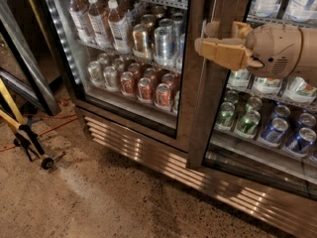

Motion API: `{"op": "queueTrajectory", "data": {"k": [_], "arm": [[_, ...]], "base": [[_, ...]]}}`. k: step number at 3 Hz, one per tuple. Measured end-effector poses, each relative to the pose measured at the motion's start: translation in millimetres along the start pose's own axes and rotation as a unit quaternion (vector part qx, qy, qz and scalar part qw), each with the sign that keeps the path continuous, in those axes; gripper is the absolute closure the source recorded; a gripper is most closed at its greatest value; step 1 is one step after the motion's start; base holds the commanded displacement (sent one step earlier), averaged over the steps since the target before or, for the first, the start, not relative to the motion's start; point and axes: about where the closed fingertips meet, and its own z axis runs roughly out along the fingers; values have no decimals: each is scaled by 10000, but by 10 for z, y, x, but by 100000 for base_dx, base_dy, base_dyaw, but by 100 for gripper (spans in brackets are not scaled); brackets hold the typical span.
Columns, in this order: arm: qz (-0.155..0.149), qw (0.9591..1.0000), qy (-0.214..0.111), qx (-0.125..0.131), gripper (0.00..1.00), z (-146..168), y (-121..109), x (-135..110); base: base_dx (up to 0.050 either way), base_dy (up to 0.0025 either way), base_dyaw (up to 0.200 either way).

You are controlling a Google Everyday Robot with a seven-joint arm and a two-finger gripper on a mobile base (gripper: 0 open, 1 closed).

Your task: Open right fridge door

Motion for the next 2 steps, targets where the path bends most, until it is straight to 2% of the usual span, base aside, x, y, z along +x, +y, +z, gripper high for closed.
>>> {"op": "queueTrajectory", "data": {"k": [2], "arm": [[0, 10000, 0, 0, 100, 0, 0, 0]], "base": [[4, -4, -19856]]}}
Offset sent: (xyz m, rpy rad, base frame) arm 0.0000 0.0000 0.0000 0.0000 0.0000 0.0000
